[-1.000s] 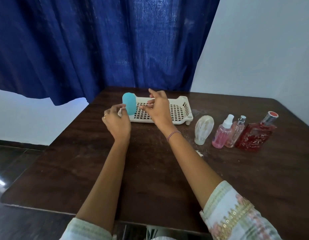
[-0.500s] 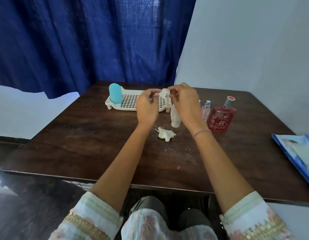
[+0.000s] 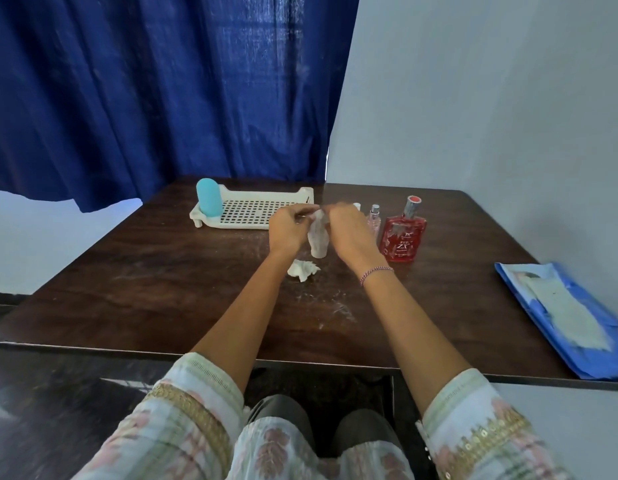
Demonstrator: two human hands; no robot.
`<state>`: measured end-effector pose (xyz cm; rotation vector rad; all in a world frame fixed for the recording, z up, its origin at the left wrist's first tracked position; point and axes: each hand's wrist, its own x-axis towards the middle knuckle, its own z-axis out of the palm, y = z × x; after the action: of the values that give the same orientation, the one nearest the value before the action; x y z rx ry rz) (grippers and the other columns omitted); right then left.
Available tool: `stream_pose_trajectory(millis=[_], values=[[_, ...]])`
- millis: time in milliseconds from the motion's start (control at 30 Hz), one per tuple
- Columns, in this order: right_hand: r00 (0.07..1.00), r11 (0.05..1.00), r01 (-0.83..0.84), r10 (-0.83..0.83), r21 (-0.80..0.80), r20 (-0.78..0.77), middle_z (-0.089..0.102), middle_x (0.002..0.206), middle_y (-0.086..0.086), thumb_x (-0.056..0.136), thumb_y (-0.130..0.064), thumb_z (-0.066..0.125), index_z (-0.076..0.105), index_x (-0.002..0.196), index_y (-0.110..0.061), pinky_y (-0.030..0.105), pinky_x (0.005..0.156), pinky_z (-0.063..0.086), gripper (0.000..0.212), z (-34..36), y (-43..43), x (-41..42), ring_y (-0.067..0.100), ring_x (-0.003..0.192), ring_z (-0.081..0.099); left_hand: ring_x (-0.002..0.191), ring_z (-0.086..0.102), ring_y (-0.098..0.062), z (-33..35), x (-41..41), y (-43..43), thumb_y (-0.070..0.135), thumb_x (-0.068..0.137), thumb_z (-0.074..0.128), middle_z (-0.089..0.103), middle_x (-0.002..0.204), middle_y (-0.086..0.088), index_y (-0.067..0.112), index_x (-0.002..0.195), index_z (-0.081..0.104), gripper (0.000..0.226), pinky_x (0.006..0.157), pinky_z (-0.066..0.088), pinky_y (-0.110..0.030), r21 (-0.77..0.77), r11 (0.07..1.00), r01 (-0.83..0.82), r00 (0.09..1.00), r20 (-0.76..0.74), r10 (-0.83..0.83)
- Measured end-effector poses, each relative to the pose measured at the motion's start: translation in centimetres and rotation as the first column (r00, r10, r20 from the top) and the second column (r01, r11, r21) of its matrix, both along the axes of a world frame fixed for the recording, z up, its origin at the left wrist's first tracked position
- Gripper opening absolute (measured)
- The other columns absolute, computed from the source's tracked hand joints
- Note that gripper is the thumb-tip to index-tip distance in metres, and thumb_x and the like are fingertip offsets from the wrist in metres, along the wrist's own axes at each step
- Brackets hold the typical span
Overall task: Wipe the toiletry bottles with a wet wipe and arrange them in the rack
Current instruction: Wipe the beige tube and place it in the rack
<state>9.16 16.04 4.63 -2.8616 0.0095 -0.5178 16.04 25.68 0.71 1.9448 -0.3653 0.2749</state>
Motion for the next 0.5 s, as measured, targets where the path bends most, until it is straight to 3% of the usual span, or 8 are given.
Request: stream_pose_trajectory(millis=[133, 267, 333, 433, 500], values=[[0.993, 0.995, -0.041, 0.031, 0.095, 0.110, 0.061, 0.111, 0.017, 0.086, -0.004, 0.056, 0.063, 0.115, -0.002, 0.032, 0.083, 0.050, 0.029, -0.3, 0.0, 0.3, 0.029, 0.097, 0.061, 0.103, 0.062, -0.010, 0.3, -0.3, 0.8, 0.002, 0.088, 0.060, 0.070, 0.111, -0.004, 0.010, 0.109, 0.071, 0.025, 0.084, 0.039, -0.002, -0.040, 0.999, 0.011, 1.000, 0.013, -0.010], [0.980, 0.960, -0.079, 0.025, 0.268, 0.198, 0.064, 0.112, 0.014, 0.091, -0.004, 0.053, 0.065, 0.115, -0.006, 0.016, 0.079, 0.044, 0.027, -0.8, 0.5, 0.8, 0.023, 0.096, 0.063, 0.103, 0.059, -0.007, 0.6, -0.6, 2.2, 0.005, 0.088, 0.061, 0.068, 0.111, 0.002, 0.014, 0.110, 0.070, 0.025, 0.092, 0.044, -0.017, -0.067, 0.998, -0.002, 1.000, -0.006, 0.001], [0.978, 0.937, -0.109, 0.042, 0.331, 0.204, 0.064, 0.114, 0.013, 0.091, -0.003, 0.054, 0.065, 0.115, -0.006, 0.018, 0.082, 0.047, 0.027, -1.0, 0.5, 1.2, 0.021, 0.096, 0.063, 0.105, 0.059, -0.008, 0.5, -0.4, 2.6, 0.006, 0.088, 0.062, 0.068, 0.112, 0.001, 0.015, 0.110, 0.070, 0.025, 0.095, 0.045, -0.021, -0.109, 0.994, -0.019, 1.000, -0.004, 0.019], [0.976, 0.926, -0.122, 0.047, 0.357, 0.212, 0.065, 0.115, 0.011, 0.090, -0.006, 0.057, 0.066, 0.115, -0.007, 0.025, 0.087, 0.050, 0.026, -1.4, 0.5, 1.7, 0.019, 0.097, 0.063, 0.099, 0.060, -0.004, 0.0, -0.4, 3.0, 0.009, 0.088, 0.062, 0.068, 0.110, 0.004, 0.018, 0.110, 0.070, 0.024, 0.083, 0.045, -0.009, -0.129, 0.991, 0.024, 1.000, 0.021, -0.022], [0.972, 0.908, -0.141, 0.051, 0.394, 0.231, 0.066, 0.115, 0.010, 0.090, -0.006, 0.059, 0.066, 0.114, -0.008, 0.022, 0.086, 0.049, 0.026, -2.0, 0.7, 1.7, 0.018, 0.097, 0.063, 0.098, 0.061, -0.006, -0.7, -0.3, 3.6, 0.011, 0.089, 0.062, 0.068, 0.108, 0.003, 0.019, 0.108, 0.069, 0.022, 0.082, 0.047, -0.011, -0.156, 0.984, 0.090, 0.996, 0.032, -0.086]])
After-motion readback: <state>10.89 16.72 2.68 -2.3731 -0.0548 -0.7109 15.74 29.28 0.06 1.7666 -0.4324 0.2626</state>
